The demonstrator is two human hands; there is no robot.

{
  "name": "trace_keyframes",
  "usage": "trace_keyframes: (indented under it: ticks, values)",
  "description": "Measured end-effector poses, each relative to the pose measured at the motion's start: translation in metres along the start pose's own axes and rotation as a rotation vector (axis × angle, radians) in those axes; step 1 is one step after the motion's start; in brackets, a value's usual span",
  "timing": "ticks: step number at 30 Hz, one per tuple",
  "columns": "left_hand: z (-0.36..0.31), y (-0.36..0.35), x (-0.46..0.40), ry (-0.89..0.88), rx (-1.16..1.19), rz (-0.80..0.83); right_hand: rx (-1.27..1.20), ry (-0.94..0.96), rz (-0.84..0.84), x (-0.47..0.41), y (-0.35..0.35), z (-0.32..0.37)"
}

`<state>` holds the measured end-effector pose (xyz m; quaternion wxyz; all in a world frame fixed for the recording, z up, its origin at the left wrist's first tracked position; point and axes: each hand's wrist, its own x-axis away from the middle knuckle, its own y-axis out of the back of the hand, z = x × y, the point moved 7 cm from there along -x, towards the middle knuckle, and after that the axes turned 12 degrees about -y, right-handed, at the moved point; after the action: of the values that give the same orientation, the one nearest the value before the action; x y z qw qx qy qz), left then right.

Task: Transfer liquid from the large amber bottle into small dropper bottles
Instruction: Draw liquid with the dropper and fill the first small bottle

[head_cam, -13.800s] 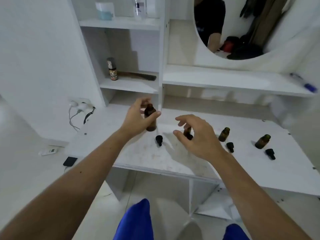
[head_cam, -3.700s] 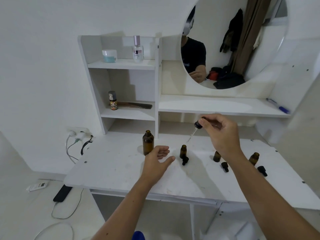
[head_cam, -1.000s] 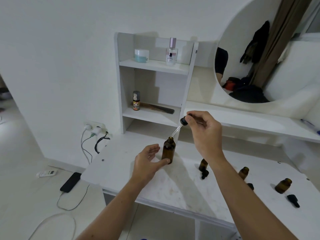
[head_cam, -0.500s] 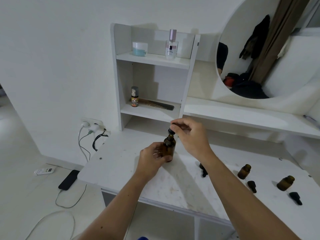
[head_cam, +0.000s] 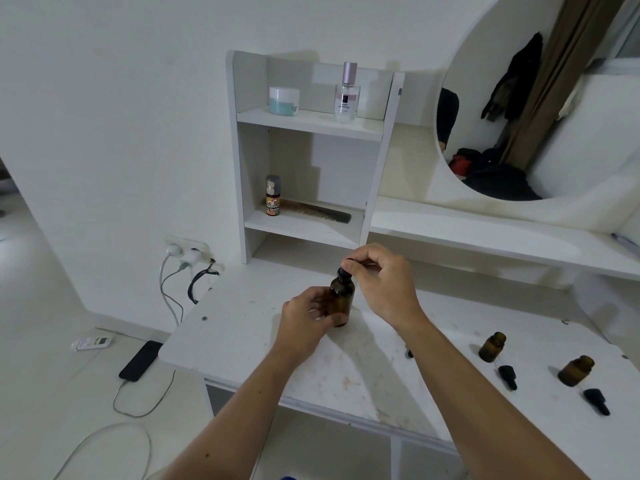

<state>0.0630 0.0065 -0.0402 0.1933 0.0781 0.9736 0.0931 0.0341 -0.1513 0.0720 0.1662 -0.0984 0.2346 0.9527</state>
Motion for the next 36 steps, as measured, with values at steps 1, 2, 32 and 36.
trace_keyframes:
  ticks: [1,2,32,36]
  values:
    - [0.000,0.000,0.000,-0.002,-0.002,0.001,0.003,0.003,0.002,0.000,0.000,0.001]
    - [0.000,0.000,0.000,-0.004,-0.004,0.001,0.003,0.006,0.004,0.000,0.001,0.002]
    - [-0.002,-0.001,0.003,-0.018,-0.040,-0.005,-0.018,0.007,0.000,0.004,0.014,0.016]
    - [-0.005,0.000,0.007,-0.030,-0.036,-0.024,-0.085,0.023,-0.019,0.007,0.026,0.025]
